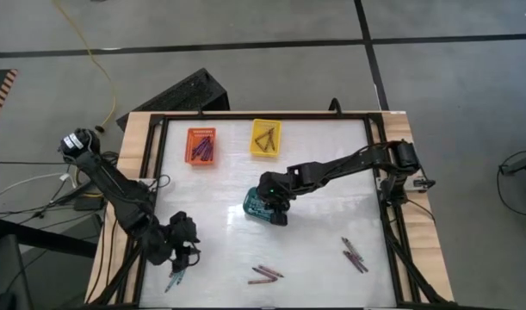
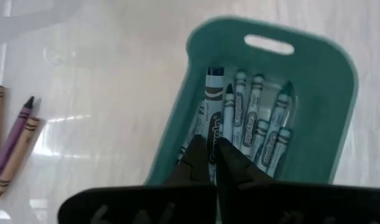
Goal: Sort crayons
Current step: Put the blue crayon into the blue bin
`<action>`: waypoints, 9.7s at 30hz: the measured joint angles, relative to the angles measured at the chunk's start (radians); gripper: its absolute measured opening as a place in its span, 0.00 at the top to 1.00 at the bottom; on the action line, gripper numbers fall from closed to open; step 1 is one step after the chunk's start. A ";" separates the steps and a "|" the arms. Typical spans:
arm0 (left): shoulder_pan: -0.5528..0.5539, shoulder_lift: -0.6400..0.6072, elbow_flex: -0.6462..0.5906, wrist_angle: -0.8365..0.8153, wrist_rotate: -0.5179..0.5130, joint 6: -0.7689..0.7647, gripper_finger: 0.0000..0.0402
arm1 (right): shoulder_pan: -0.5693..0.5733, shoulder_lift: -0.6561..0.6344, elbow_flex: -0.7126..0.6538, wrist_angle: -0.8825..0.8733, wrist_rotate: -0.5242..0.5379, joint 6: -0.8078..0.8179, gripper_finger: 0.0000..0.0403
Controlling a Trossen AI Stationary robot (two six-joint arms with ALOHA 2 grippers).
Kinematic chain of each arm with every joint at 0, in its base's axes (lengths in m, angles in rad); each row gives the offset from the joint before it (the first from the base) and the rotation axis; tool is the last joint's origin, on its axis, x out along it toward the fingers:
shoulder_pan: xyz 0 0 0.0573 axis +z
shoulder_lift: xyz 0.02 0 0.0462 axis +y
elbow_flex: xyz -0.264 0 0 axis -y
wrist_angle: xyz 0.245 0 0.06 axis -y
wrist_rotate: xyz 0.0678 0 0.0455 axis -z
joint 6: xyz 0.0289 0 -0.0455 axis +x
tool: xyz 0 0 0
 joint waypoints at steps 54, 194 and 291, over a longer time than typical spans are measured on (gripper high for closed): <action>-0.376 0.638 0.585 -0.501 0.291 -0.994 0.63 | 0.029 0.002 -0.002 0.014 0.004 -0.079 0.75; 0.748 0.474 0.502 -0.156 0.238 0.931 0.60 | 0.553 0.006 -0.002 -0.256 0.246 0.004 0.74; -0.028 1.069 1.370 -0.826 -0.001 -0.406 0.69 | 0.539 -0.224 -0.002 -0.370 0.344 -0.106 0.74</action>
